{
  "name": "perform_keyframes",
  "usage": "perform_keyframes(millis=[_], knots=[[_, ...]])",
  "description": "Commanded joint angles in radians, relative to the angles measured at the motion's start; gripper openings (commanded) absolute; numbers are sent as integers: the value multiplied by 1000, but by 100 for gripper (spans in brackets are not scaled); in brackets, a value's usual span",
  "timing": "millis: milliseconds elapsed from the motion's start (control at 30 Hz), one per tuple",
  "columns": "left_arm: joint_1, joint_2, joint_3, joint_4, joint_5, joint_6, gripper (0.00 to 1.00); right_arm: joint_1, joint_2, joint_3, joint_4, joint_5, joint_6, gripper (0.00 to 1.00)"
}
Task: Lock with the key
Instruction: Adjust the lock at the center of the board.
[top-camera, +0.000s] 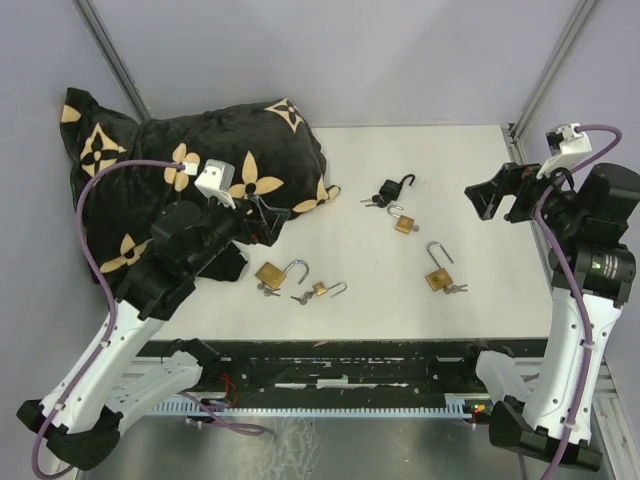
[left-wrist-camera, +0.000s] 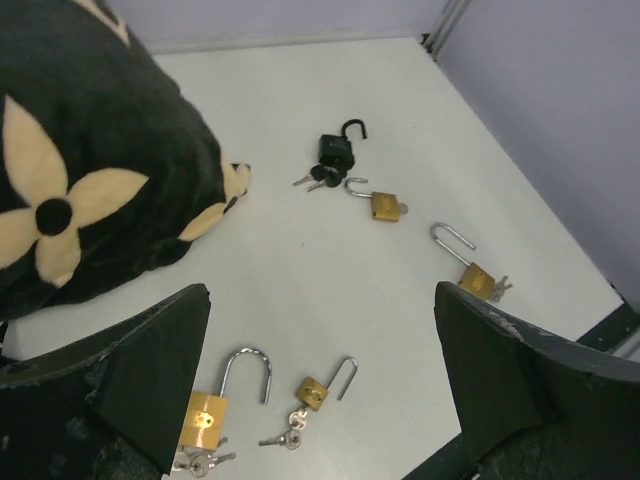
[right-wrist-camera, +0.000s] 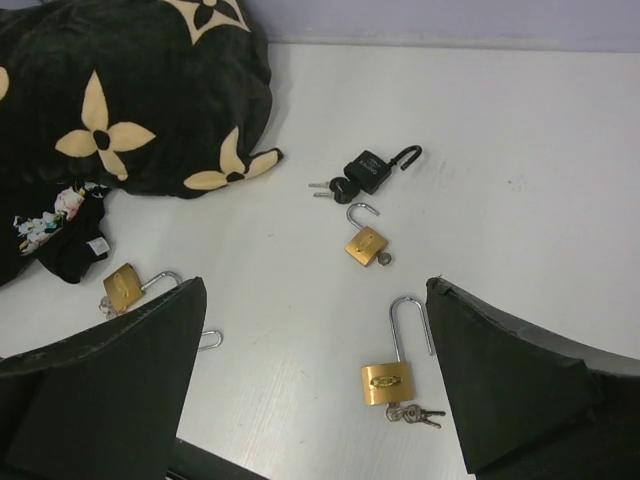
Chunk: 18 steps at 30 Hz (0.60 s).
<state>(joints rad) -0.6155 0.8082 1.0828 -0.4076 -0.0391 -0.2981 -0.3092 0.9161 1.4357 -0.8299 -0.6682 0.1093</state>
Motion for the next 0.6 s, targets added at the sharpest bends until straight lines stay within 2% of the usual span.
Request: perform_keyframes(millis=[0,200,367,433,567], knots=[[121,-18,-89,89,92,-55,99,59,46,-15,39,108,19,99],[301,-39,-294,273,238,-173,99,145,119,-52,65,160,14,99],[380,-51,-469,435,340,-270,99,200,172,-108,85,62,-52,99],[330,-54,-506,439,297,-264,99,217,187,-135,97,18,-82,99],[110,-22,-533,414,120,-229,99,242,209,-210,139,-102,-147,99]])
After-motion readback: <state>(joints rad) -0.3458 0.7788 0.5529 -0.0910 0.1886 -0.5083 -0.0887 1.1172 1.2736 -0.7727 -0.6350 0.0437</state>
